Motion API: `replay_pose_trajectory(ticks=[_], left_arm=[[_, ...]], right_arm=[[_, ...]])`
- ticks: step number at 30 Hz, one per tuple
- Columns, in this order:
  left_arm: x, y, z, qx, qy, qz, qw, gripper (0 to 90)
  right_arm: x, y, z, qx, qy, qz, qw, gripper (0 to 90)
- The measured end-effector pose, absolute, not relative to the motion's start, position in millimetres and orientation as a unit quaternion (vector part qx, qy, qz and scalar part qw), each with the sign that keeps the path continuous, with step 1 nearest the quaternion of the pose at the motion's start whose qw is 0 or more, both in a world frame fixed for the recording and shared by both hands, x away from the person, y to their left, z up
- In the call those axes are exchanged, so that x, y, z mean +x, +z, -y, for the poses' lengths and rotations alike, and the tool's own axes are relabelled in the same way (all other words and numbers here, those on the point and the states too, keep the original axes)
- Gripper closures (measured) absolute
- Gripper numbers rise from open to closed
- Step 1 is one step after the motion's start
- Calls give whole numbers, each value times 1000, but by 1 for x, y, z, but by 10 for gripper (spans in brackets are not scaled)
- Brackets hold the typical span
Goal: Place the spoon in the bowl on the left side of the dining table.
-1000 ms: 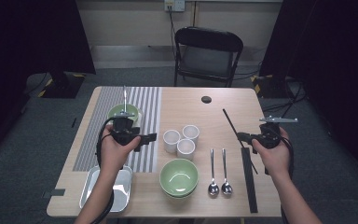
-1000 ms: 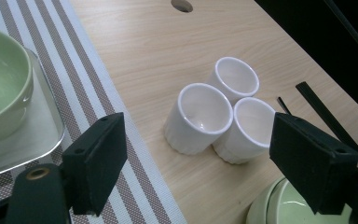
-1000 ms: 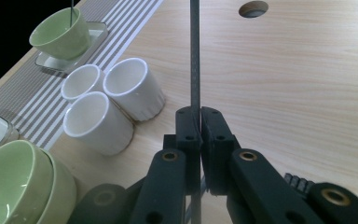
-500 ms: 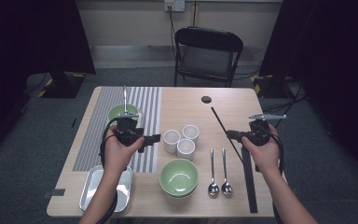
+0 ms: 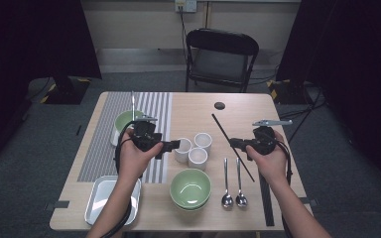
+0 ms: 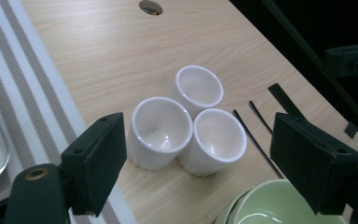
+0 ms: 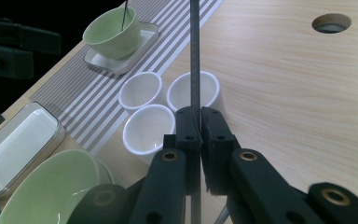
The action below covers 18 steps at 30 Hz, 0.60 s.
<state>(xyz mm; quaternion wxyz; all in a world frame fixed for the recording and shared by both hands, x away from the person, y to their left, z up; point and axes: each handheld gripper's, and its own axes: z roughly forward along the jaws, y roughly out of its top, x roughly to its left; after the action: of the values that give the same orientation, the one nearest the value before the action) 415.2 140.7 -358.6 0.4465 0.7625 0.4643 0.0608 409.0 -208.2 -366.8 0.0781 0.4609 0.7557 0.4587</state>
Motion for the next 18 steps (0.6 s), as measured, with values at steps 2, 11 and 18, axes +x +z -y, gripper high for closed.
replay_pose_trajectory(ticks=[2, 11, 18], left_arm=[[417, -359, -138, 763, 58, -463, 448, 185], [422, -359, -129, 765, 46, -464, 445, 181], [422, -356, -127, 761, 47, -466, 450, 183]], right_arm=[[408, -369, 205, 458, 459, -758, 75, 870], [412, -370, 188, 444, 455, -768, 69, 870], [412, -370, 186, 436, 455, -774, 64, 870]])
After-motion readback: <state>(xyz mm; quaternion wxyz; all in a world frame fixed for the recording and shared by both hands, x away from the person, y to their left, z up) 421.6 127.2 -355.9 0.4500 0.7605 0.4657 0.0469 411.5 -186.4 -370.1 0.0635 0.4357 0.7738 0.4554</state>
